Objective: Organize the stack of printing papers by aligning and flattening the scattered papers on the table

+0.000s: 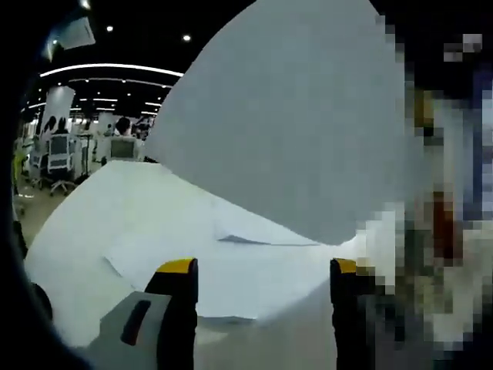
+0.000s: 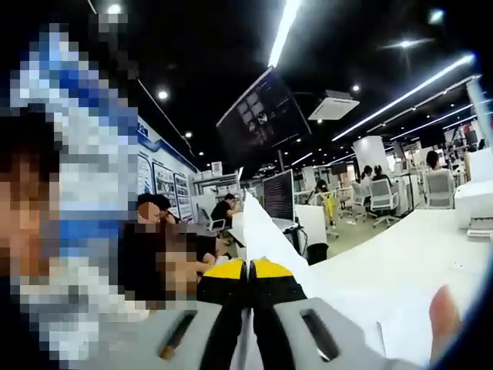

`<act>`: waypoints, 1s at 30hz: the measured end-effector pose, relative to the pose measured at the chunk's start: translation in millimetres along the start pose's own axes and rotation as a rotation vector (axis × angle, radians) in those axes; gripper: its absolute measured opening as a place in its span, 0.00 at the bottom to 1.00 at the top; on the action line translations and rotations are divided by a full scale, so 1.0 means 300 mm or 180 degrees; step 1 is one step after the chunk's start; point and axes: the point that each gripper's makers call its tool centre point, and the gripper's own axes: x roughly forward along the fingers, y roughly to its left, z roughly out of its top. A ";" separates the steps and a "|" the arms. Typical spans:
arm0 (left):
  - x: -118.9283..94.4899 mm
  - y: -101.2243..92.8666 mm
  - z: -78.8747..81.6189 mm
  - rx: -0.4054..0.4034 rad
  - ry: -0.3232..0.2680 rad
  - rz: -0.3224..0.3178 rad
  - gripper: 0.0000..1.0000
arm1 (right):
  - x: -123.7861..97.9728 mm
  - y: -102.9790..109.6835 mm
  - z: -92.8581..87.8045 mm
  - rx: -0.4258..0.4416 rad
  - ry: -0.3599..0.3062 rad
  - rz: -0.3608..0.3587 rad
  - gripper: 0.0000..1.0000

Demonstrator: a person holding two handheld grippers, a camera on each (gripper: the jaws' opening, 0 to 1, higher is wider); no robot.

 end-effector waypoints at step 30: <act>0.001 -0.060 0.204 -0.0440 -0.1069 -0.0768 0.70 | -0.012 -0.006 -0.059 0.0338 -0.0035 0.0092 0.00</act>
